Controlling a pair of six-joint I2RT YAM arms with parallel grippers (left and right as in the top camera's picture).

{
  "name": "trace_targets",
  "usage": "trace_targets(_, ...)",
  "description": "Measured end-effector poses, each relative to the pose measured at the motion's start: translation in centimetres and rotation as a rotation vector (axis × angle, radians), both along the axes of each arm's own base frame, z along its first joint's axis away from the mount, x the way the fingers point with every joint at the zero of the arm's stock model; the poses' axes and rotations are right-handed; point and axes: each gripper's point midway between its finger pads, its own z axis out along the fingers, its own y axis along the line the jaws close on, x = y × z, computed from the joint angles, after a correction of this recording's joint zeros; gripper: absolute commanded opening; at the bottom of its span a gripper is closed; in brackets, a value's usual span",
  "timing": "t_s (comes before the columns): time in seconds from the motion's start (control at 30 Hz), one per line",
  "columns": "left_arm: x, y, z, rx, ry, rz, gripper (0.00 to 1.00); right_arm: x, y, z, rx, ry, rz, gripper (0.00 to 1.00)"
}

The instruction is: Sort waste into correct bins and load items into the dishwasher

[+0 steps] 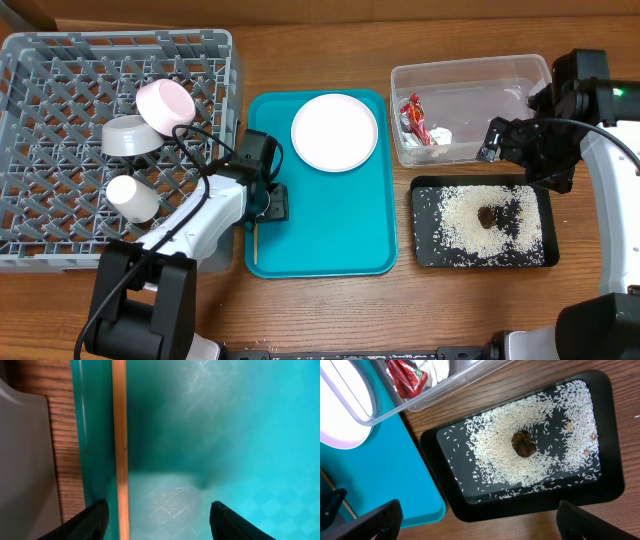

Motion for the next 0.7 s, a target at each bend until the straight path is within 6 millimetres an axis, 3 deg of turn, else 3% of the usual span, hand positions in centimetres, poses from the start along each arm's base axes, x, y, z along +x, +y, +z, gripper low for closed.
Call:
trace_targets(0.1,-0.22,0.12,-0.64,0.002,-0.005,0.001,0.65,0.0,0.01,0.0,0.0,0.0,0.0,1.0)
trace_targets(0.23,-0.26,0.2,-0.95,0.004,-0.011,0.001,0.56,-0.01,0.0,0.01,0.0,0.0,0.0,1.0)
trace_targets(0.37,-0.08,0.25,-0.98,0.007,-0.02,0.002,0.39,-0.05,0.0,-0.01,0.0,0.002,0.0,1.0)
trace_targets(0.6,0.22,0.23,-0.93,0.007,-0.033,0.006,0.35,-0.13,0.02,-0.01,0.001,0.005,0.0,1.0)
trace_targets(0.7,0.41,0.18,-0.89,0.004,-0.041,0.006,0.38,-0.15,0.02,-0.02,0.001,0.006,0.0,1.0)
